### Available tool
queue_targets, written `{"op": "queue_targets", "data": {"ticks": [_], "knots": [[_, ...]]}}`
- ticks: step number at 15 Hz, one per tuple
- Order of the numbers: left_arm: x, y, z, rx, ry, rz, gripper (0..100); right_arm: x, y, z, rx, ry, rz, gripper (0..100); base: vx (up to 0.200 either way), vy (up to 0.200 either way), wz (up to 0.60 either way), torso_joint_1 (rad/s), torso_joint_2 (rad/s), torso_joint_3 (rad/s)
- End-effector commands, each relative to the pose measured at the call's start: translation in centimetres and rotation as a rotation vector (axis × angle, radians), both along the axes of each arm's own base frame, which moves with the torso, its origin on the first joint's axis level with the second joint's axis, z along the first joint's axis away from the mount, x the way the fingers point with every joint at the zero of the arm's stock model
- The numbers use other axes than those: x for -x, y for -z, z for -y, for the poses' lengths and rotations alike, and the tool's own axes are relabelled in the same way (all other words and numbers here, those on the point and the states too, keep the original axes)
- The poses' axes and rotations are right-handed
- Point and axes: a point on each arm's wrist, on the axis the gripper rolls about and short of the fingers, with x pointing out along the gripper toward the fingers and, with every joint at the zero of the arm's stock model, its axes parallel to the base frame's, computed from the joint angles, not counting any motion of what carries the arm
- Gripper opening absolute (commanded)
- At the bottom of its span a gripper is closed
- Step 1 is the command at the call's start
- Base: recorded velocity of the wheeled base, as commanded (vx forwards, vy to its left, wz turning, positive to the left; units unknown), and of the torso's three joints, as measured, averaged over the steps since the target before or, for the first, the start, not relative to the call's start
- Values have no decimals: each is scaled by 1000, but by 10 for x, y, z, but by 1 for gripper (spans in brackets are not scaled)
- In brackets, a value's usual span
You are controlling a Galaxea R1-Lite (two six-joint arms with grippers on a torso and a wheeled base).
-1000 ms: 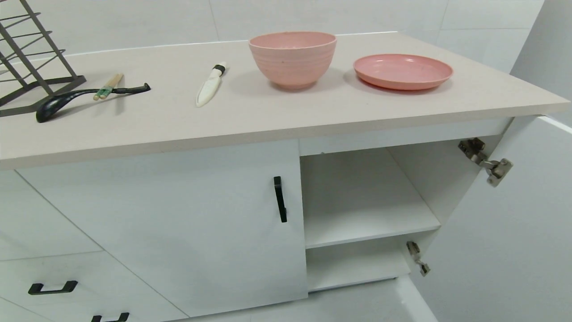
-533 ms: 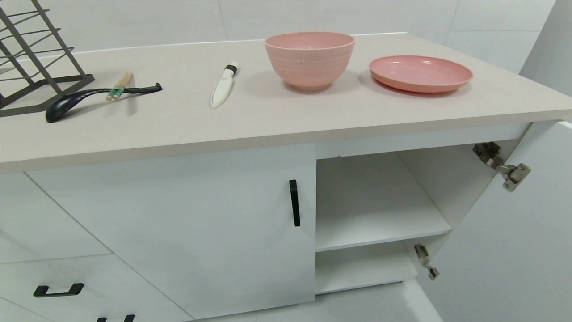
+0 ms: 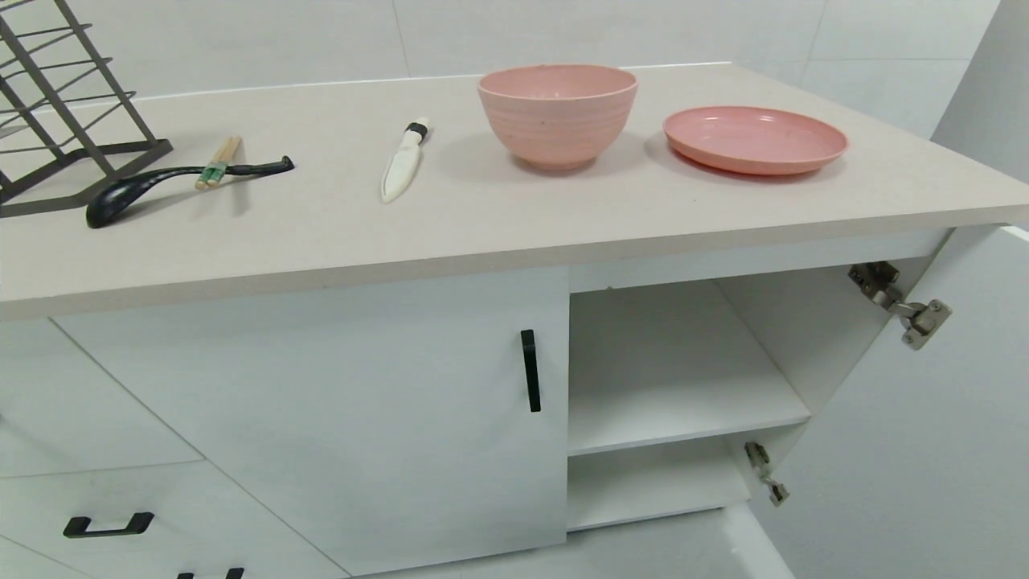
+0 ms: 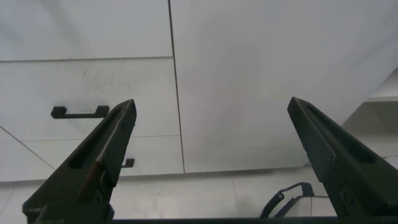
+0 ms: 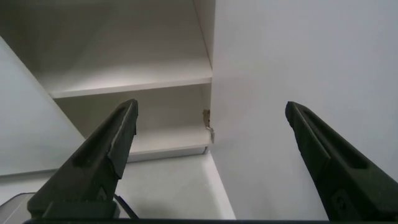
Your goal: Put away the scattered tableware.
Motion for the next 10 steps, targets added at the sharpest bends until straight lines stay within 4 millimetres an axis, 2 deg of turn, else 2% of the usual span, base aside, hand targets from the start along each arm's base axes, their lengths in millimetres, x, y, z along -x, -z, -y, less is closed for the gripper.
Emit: {"op": "queue_targets", "data": {"ticks": [1,4,10], "knots": [[0,0,0,0,-1,-1,100,0,0,0,0,2,1,100,0,0,0,212,-41,-41],[0,0,0,0,-1,-1,100,0,0,0,0,0,1,100,0,0,0,251,-137,-170],[0,0,0,-2,-2,-2,100,0,0,0,0,0,1,100,0,0,0,208,-587,-203]]}}
